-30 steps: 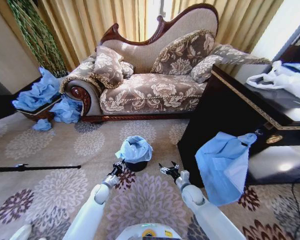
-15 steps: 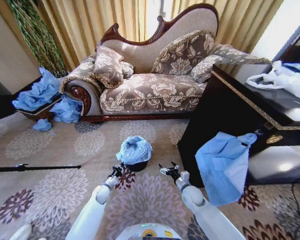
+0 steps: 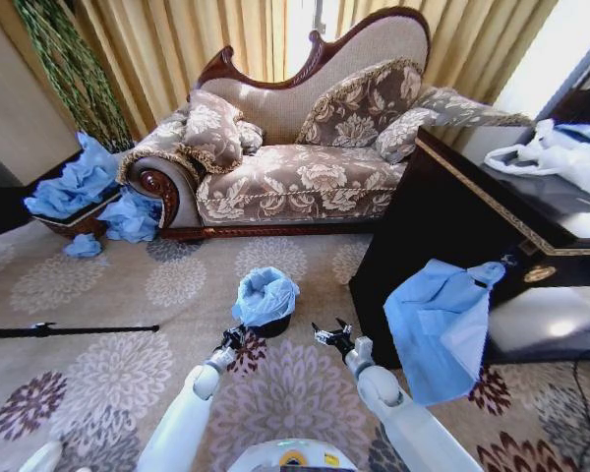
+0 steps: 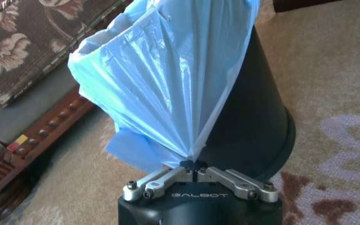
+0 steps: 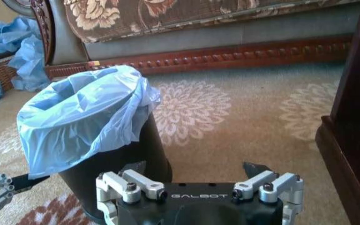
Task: Place a garbage bag over the trash bin.
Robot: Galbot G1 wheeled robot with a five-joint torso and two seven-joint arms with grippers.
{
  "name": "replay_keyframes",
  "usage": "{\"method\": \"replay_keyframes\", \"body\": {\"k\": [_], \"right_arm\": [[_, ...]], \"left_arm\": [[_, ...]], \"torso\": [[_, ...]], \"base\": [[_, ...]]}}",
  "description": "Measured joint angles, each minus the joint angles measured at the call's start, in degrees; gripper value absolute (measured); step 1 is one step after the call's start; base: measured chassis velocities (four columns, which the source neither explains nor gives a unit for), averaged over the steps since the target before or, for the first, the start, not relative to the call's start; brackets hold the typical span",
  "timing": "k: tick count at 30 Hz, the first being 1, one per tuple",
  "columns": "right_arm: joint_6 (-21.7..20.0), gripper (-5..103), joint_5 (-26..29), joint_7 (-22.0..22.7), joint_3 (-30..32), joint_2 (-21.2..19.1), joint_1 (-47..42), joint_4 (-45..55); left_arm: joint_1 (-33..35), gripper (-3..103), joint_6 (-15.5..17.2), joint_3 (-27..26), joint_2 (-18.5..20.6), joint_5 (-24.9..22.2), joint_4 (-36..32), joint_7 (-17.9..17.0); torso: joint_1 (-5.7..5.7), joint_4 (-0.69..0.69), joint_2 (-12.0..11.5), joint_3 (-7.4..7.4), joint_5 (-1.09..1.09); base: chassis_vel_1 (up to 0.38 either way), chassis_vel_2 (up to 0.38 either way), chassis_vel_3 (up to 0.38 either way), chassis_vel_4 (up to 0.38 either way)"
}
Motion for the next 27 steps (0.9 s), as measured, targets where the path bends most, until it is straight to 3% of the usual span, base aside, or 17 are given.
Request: {"method": "replay_keyframes", "body": {"k": [9, 11, 13, 20, 21, 23, 25, 27], "right_arm": [[0.0, 100, 0.1, 0.2, -0.1, 0.1, 0.4, 0.2], [-0.1, 100, 0.3, 0.3, -0.1, -0.1, 0.4, 1.0], [-0.1, 100, 0.3, 0.3, 0.0, -0.2, 0.3, 1.2], [-0.1, 100, 0.1, 0.6, 0.6, -0.6, -0.8, 3.8], [-0.1, 100, 0.1, 0.6, 0.6, -0.6, -0.8, 3.8], [0.0, 100, 0.0, 0.6, 1.0, -0.8, -1.2, 4.7], [0.0, 100, -0.1, 0.6, 1.1, -0.9, -1.5, 5.1], [0.0, 100, -0.2, 0.6, 1.5, -1.2, -2.1, 6.3]], "left_arm": [[1.0, -3, 0.8, 0.2, 0.4, -1.2, -1.2, -0.6], [2.7, 6, 1.8, 0.5, 0.9, -4.1, -3.6, -1.3], [3.5, 6, 2.4, 0.6, 1.2, -6.0, -5.0, -1.4], [8.8, 38, 7.3, 0.6, 2.9, -19.4, -15.0, -1.2], [8.8, 38, 7.3, 0.6, 2.9, -19.4, -15.0, -1.2], [10.6, 50, 9.1, 0.3, 3.6, -23.1, -18.6, -0.5], [11.3, 50, 9.5, 0.1, 3.9, -24.1, -19.7, -0.2], [12.9, 60, 10.3, -0.5, 4.4, -26.6, -21.7, 0.3]], "torso": [[0.00, 0.00, 0.0, 0.00, 0.00], [0.00, 0.00, 0.0, 0.00, 0.00], [0.00, 0.01, 0.0, 0.00, -0.01], [0.00, 0.00, 0.0, 0.00, 0.00], [0.00, 0.00, 0.0, 0.00, 0.00], [0.00, 0.00, 0.0, 0.00, 0.00], [0.00, 0.00, 0.0, 0.00, 0.01], [0.00, 0.00, 0.0, 0.00, -0.01]], "base": [[0.000, 0.000, 0.000, 0.000], [0.000, 0.000, 0.000, 0.000], [0.000, 0.000, 0.000, 0.000], [0.000, 0.000, 0.000, 0.000], [0.000, 0.000, 0.000, 0.000], [0.000, 0.000, 0.000, 0.000], [0.000, 0.000, 0.000, 0.000], [0.000, 0.000, 0.000, 0.000]]}}
